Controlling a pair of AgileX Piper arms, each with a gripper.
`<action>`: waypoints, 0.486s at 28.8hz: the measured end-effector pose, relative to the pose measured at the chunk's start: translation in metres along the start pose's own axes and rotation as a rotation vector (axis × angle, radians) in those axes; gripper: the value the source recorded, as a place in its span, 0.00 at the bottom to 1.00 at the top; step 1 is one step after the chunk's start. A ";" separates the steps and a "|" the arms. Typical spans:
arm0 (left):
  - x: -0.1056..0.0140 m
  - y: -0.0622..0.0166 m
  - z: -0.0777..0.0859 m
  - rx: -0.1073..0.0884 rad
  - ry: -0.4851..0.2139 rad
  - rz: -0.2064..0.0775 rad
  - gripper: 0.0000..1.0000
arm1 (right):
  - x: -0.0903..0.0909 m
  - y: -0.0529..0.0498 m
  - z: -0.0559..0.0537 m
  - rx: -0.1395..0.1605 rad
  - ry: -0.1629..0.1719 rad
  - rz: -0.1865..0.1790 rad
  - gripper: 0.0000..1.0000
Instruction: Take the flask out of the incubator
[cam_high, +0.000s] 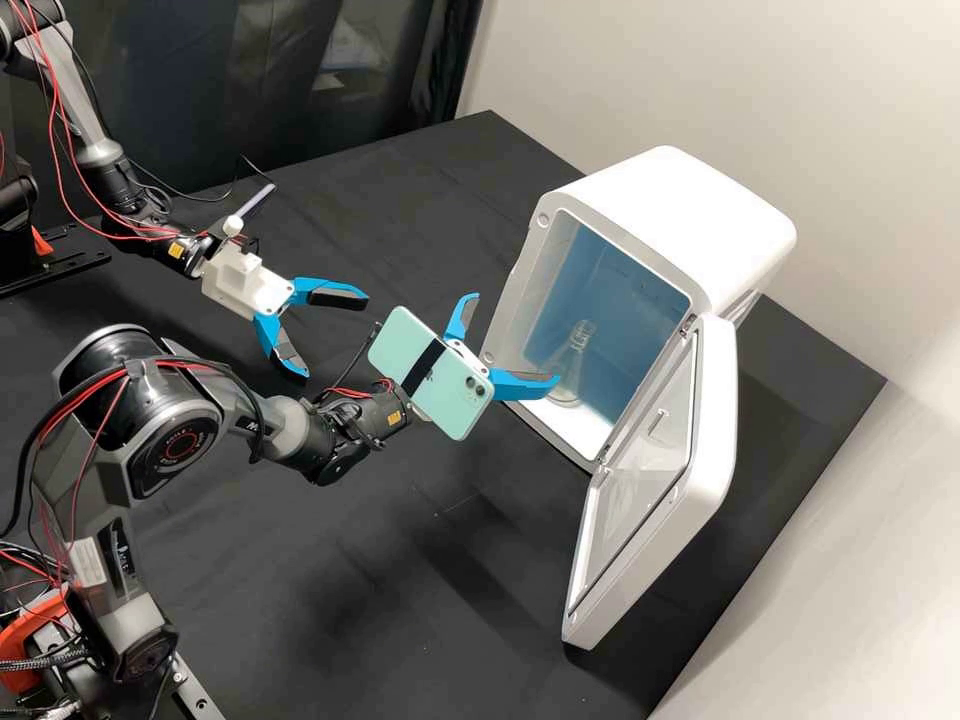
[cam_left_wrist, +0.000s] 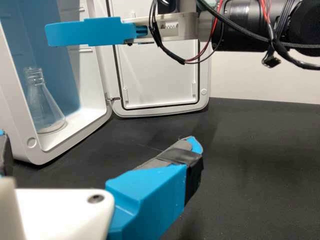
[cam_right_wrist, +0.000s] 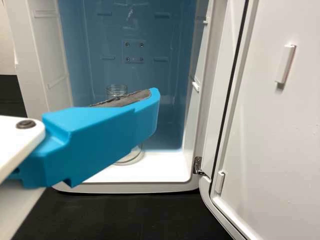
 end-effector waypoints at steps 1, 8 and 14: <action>0.000 0.0000 0.000 0.000 0.000 0.000 1.00 | 0.000 0.000 0.000 0.000 0.000 0.000 1.00; 0.000 0.0000 0.000 0.000 0.000 0.000 1.00 | 0.000 0.000 0.000 0.004 -0.001 0.004 1.00; 0.000 0.0004 -0.002 0.000 0.006 0.001 1.00 | 0.003 -0.003 0.005 0.012 0.003 0.012 1.00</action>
